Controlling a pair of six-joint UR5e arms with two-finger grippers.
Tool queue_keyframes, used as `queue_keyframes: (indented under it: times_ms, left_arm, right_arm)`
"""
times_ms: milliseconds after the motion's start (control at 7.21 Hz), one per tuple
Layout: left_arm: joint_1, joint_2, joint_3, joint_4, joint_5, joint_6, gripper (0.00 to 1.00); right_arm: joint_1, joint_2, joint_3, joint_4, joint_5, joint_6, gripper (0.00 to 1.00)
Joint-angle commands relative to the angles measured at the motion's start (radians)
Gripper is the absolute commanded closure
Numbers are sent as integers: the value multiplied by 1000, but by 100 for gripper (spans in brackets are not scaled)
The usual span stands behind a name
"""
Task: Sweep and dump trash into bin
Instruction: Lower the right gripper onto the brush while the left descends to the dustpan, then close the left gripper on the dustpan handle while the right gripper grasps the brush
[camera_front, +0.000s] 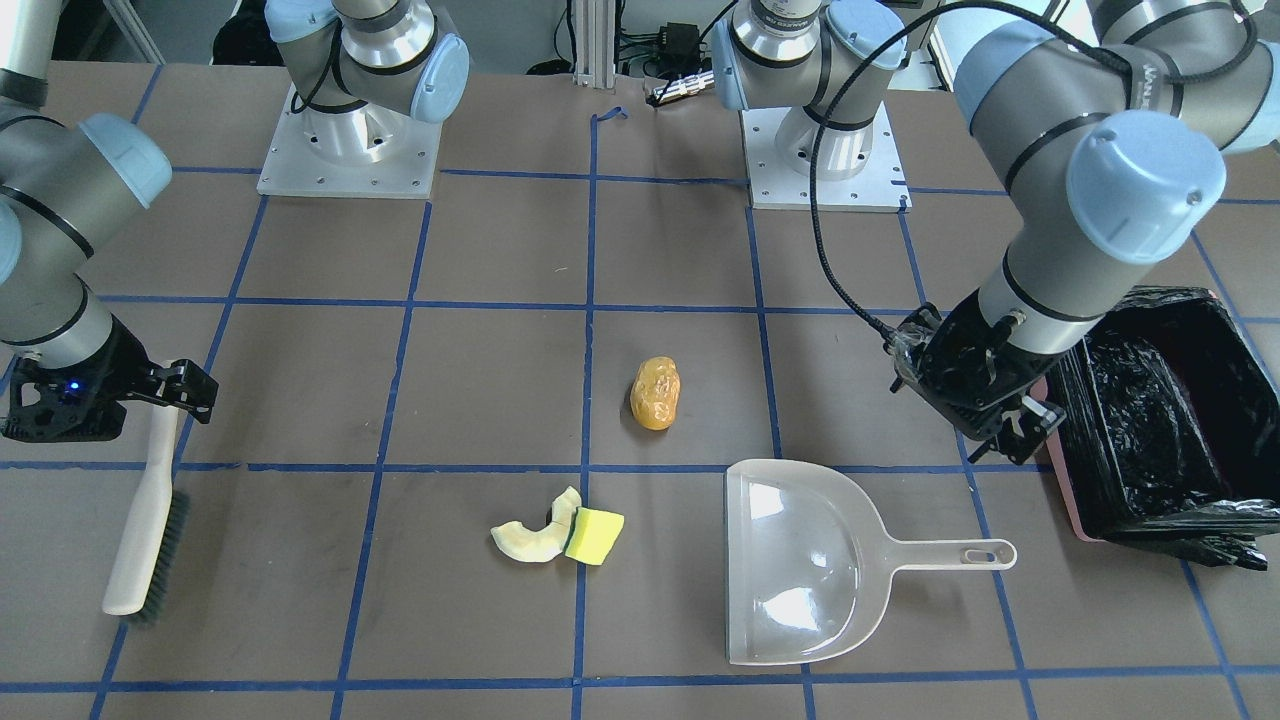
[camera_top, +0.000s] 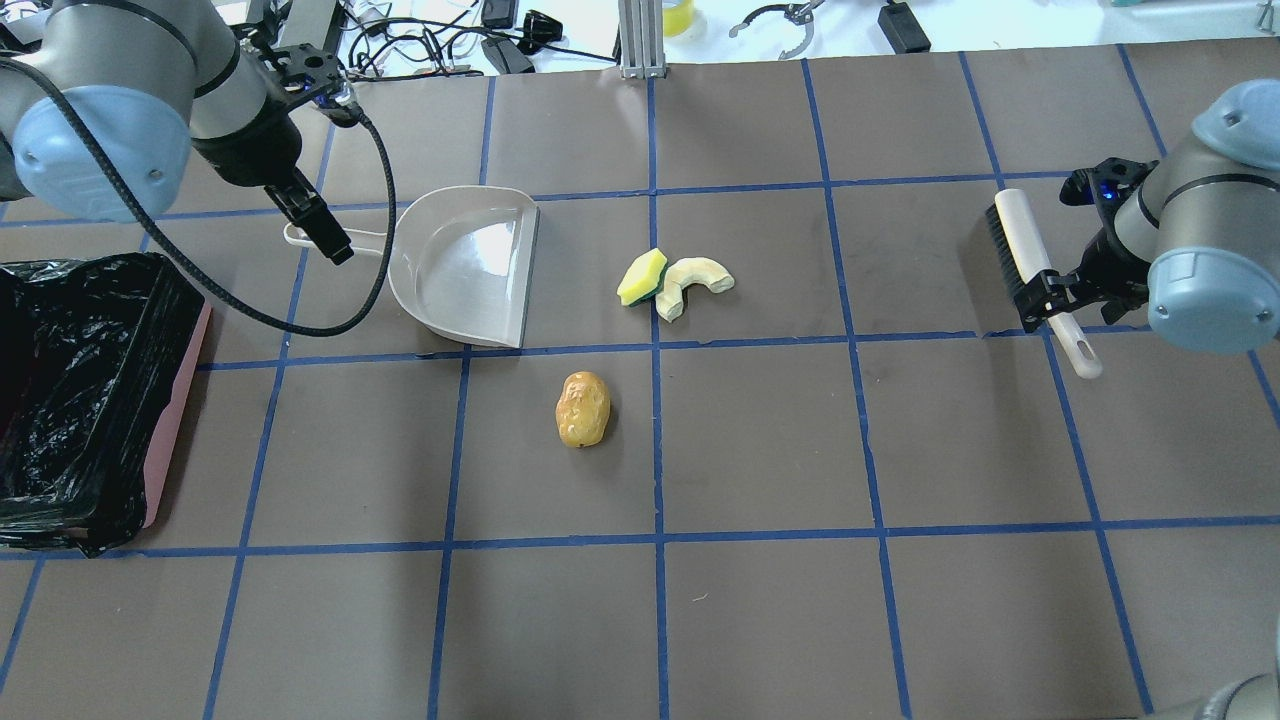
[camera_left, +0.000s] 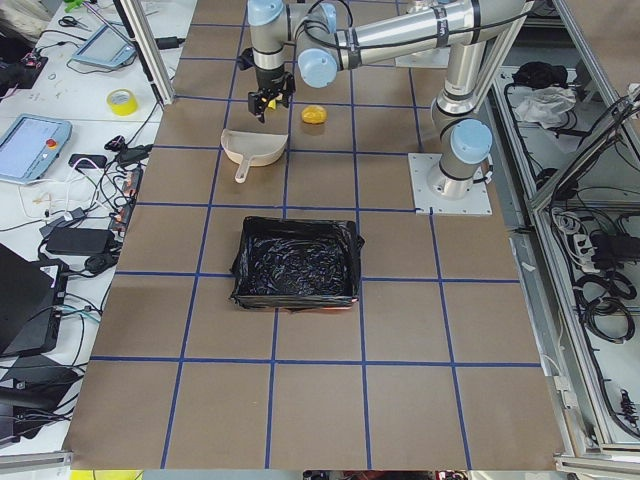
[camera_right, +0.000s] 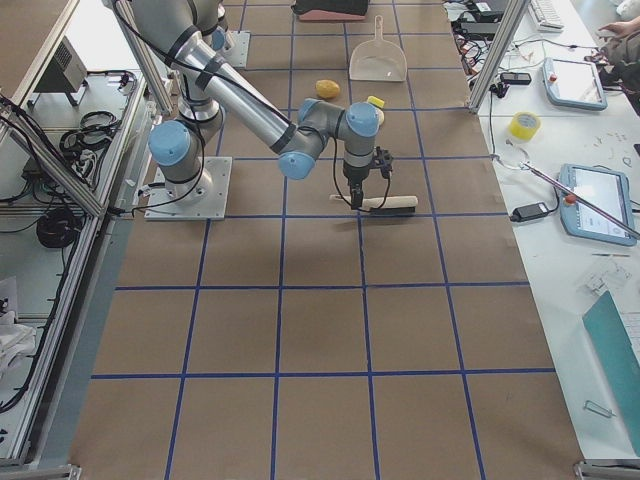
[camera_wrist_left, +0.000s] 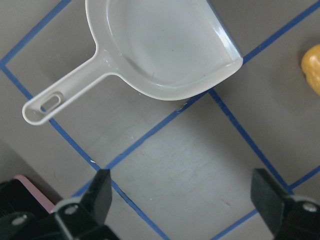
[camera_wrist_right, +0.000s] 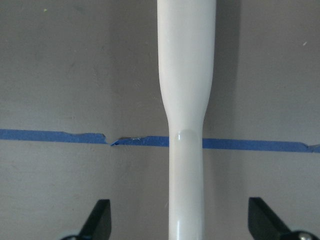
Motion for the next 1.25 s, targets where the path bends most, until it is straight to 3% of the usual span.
queue_keyframes:
  times_ms: [0, 139, 277, 416, 1110]
  left_arm:
    - [11, -112, 1, 185, 58, 385, 0]
    - [11, -155, 10, 236, 91, 411, 0]
    - [11, -194, 16, 284, 90, 429, 0]
    - [11, -243, 16, 374, 90, 516, 2]
    - [41, -291, 4, 375, 80, 557, 9]
  right_arm:
    - [-1, -8, 29, -30, -5, -3, 12]
    - [-1, -6, 31, -28, -3, -2, 25]
    - [-1, -6, 29, -28, -5, -2, 31]
    - [-1, -5, 29, -28, -5, -2, 33]
    - [-19, -2, 28, -36, -3, -3, 36]
